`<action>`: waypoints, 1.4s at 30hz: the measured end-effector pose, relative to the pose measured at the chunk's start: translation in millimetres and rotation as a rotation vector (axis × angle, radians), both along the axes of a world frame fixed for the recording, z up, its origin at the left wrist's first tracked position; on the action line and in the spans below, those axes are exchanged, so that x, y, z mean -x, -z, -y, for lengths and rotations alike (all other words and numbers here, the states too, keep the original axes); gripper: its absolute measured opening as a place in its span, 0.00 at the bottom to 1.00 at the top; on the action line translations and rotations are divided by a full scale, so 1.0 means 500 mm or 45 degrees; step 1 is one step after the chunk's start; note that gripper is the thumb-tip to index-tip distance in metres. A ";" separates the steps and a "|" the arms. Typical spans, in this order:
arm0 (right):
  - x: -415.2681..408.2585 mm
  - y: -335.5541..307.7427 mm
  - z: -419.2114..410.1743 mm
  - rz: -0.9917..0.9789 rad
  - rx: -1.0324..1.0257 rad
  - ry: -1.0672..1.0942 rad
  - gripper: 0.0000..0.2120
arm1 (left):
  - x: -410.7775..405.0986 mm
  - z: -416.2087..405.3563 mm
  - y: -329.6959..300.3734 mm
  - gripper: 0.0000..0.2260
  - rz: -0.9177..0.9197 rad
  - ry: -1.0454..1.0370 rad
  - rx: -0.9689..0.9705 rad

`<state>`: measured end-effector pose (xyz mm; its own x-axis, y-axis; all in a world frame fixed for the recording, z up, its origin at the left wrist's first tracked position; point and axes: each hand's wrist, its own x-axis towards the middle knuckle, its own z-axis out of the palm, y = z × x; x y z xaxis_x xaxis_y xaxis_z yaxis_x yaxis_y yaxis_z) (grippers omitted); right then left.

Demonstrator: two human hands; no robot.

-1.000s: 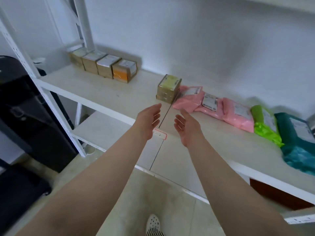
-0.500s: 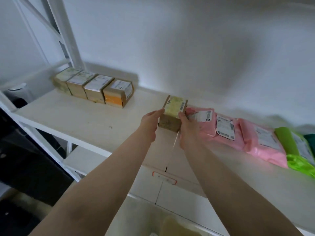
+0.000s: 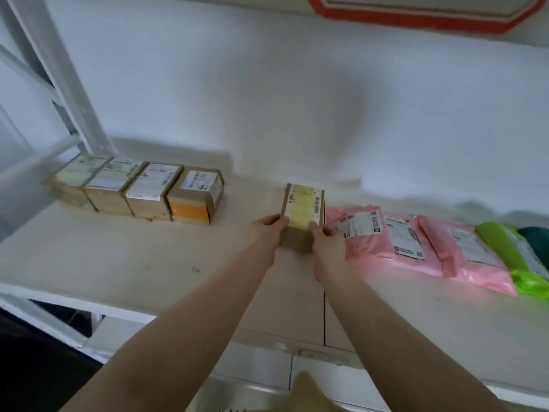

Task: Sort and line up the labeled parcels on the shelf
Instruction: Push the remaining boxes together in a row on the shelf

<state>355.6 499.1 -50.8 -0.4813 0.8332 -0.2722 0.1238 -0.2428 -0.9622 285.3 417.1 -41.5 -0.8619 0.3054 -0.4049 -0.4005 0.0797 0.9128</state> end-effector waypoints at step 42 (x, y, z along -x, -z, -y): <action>0.203 -0.001 0.158 -0.289 0.244 -0.178 0.23 | 0.244 0.203 -0.001 0.21 -0.886 0.015 0.362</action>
<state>253.9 420.3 -50.3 -0.6536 0.6990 -0.2902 -0.0437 -0.4177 -0.9076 163.2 315.5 -40.9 -0.9449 0.2812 0.1675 0.2638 0.3512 0.8984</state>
